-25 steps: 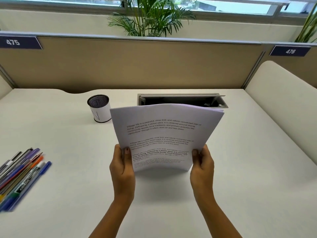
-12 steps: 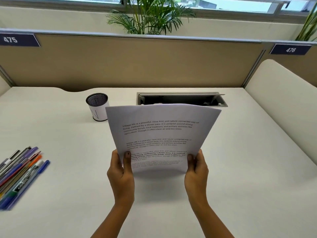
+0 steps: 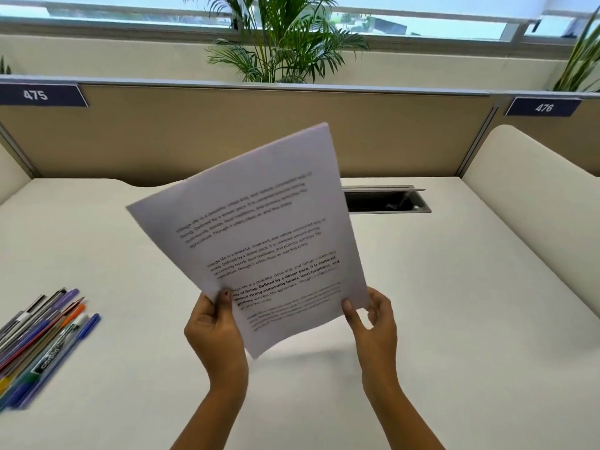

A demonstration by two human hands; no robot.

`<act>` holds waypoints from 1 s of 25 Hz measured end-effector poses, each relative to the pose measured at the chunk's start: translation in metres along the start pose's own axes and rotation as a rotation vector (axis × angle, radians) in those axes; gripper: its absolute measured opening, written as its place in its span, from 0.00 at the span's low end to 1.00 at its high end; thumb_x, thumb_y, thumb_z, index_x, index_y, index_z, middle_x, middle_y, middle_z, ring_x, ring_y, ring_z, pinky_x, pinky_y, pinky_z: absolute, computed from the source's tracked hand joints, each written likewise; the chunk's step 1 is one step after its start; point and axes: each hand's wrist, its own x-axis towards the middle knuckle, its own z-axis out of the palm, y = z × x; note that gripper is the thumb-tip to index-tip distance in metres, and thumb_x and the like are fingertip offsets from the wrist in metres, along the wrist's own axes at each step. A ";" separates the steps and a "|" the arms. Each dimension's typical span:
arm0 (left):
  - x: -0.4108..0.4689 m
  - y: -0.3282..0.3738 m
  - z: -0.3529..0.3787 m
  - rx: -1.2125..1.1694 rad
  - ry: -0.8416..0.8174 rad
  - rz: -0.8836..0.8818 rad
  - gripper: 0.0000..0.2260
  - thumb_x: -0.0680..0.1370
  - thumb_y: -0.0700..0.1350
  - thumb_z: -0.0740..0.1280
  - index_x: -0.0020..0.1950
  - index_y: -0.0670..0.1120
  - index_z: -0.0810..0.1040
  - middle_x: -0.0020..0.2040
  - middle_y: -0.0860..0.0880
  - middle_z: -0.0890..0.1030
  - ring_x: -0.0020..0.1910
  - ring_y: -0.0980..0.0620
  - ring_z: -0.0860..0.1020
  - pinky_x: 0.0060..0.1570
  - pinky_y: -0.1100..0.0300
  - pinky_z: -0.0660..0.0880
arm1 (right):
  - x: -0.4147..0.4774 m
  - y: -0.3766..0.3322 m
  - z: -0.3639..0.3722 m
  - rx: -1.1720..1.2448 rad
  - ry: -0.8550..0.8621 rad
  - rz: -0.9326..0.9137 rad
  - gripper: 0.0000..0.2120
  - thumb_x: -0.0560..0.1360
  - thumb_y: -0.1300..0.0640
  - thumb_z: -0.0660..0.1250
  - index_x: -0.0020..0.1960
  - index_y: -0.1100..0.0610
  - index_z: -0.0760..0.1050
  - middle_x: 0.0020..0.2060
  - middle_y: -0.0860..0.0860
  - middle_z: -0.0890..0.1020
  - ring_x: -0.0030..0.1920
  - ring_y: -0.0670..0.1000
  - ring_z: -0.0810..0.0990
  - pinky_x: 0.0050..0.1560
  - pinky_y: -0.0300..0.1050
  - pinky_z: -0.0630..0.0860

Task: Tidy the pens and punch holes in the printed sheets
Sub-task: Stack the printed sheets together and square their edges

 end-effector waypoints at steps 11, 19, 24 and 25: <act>0.009 -0.005 -0.017 -0.419 -0.289 -0.358 0.14 0.81 0.39 0.57 0.65 0.43 0.74 0.57 0.47 0.82 0.52 0.48 0.83 0.52 0.55 0.80 | 0.016 -0.018 -0.003 0.333 -0.085 -0.004 0.08 0.78 0.62 0.63 0.53 0.55 0.79 0.48 0.49 0.86 0.50 0.47 0.83 0.49 0.37 0.79; 0.055 0.015 -0.056 0.348 -0.466 0.172 0.03 0.75 0.47 0.66 0.45 0.49 0.78 0.41 0.52 0.83 0.40 0.61 0.80 0.42 0.72 0.75 | 0.039 -0.033 -0.042 0.051 -0.010 -0.186 0.12 0.79 0.65 0.61 0.45 0.52 0.78 0.43 0.48 0.84 0.38 0.39 0.81 0.37 0.29 0.76; 0.040 0.016 -0.032 0.233 -0.300 0.193 0.05 0.81 0.41 0.60 0.52 0.49 0.75 0.42 0.58 0.80 0.40 0.62 0.75 0.39 0.71 0.71 | 0.038 -0.035 -0.035 0.023 0.017 -0.248 0.11 0.79 0.65 0.61 0.47 0.51 0.76 0.44 0.46 0.83 0.40 0.38 0.81 0.37 0.27 0.75; 0.039 0.016 -0.030 0.206 -0.293 0.196 0.07 0.82 0.41 0.59 0.53 0.52 0.75 0.43 0.60 0.80 0.41 0.62 0.75 0.40 0.71 0.71 | 0.038 -0.033 -0.036 0.034 0.022 -0.268 0.11 0.79 0.64 0.61 0.48 0.50 0.76 0.44 0.45 0.83 0.41 0.39 0.81 0.38 0.27 0.76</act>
